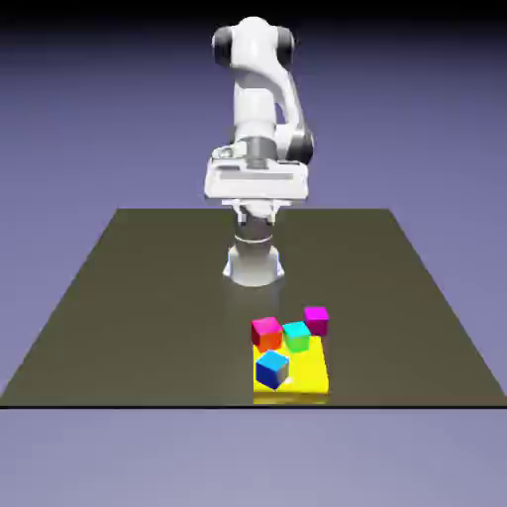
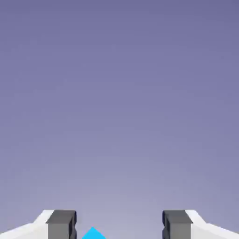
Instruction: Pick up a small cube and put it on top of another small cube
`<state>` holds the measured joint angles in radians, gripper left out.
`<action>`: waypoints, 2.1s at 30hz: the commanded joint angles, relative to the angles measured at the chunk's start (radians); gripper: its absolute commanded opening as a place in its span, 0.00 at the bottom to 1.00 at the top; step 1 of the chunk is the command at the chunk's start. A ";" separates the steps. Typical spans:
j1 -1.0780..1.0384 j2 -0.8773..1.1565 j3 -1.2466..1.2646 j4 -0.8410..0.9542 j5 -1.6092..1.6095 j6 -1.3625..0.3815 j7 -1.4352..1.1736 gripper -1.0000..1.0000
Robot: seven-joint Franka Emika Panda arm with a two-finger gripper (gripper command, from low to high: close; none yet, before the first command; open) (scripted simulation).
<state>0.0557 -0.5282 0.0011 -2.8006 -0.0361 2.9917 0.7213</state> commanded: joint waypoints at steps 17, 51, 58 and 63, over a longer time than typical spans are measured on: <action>0.616 0.590 0.016 0.133 -0.509 -0.638 -0.278 0.50; 0.351 0.849 -0.018 0.726 -0.427 -1.052 -0.492 0.00; 0.221 0.928 -0.032 0.955 -0.373 -1.189 -0.565 0.00; 0.195 0.977 -0.050 0.854 -0.404 -1.036 -0.534 0.00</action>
<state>0.2510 0.4493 -0.0492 -1.9464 -0.4375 1.9552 0.1865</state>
